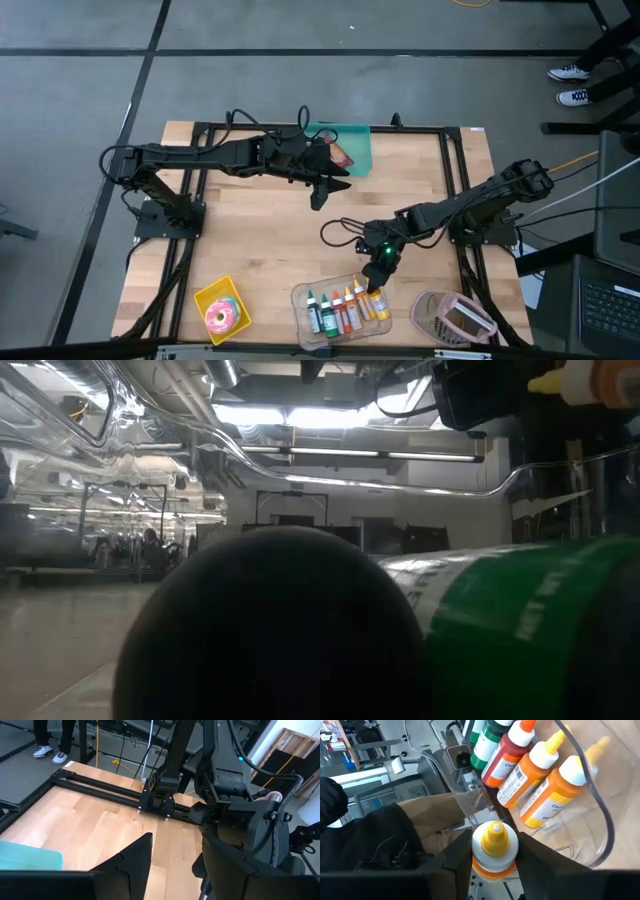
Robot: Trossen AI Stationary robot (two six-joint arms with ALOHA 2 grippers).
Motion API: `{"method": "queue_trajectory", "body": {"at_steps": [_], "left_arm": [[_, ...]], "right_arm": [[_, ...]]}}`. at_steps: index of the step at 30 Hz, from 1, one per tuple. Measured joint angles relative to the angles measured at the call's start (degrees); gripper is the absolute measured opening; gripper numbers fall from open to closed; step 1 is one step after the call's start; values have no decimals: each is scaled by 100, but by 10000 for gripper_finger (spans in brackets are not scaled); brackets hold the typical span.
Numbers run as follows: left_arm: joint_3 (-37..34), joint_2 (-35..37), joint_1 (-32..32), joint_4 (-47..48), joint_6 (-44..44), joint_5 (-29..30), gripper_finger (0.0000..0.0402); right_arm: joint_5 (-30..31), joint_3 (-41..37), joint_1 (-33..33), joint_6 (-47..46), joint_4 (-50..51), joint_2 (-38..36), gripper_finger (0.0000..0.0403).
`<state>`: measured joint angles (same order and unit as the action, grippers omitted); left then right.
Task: Pick & Place Food Item
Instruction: Put the yellow food coloring bottle into the transparent bin, then return to Home Position
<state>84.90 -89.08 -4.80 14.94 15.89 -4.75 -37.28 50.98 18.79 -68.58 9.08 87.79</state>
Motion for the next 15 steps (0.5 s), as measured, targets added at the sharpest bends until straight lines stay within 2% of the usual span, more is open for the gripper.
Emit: {"method": "queue_trajectory", "body": {"at_steps": [5,8,15], "left_arm": [[0,0,0,2,1,-9,168],[0,0,0,2,1,-9,168],[0,2,0,2,34,-9,168]], "right_arm": [[11,0,0,-1,0,0,198],[14,0,0,-40,-2,0,228],[24,2,0,-105,-153,0,237]]}}
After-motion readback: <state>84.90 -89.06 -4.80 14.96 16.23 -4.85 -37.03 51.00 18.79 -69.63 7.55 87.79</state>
